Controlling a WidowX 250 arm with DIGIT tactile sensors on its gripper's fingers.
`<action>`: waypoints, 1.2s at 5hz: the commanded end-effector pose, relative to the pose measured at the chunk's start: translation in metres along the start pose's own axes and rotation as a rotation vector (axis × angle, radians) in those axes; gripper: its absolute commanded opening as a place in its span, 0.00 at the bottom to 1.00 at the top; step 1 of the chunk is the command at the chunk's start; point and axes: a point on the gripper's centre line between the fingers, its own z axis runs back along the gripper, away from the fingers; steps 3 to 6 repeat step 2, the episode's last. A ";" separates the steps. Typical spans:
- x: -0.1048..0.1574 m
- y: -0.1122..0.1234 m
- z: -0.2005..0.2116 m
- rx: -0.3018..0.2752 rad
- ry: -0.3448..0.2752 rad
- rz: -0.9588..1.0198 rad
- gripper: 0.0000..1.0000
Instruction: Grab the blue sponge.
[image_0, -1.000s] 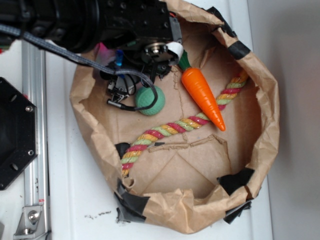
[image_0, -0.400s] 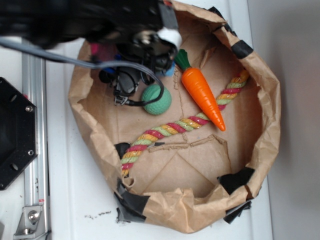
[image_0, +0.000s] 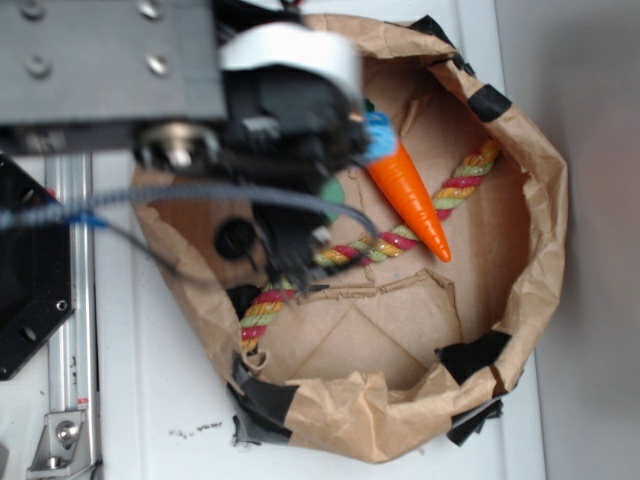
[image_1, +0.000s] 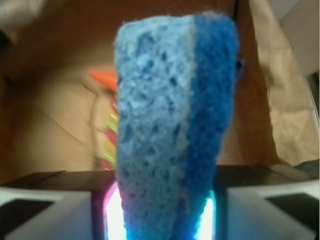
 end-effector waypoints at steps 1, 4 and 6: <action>0.009 -0.007 0.010 -0.045 0.045 0.101 0.00; 0.009 -0.005 0.005 -0.038 0.051 0.101 0.00; 0.009 -0.005 0.005 -0.038 0.051 0.101 0.00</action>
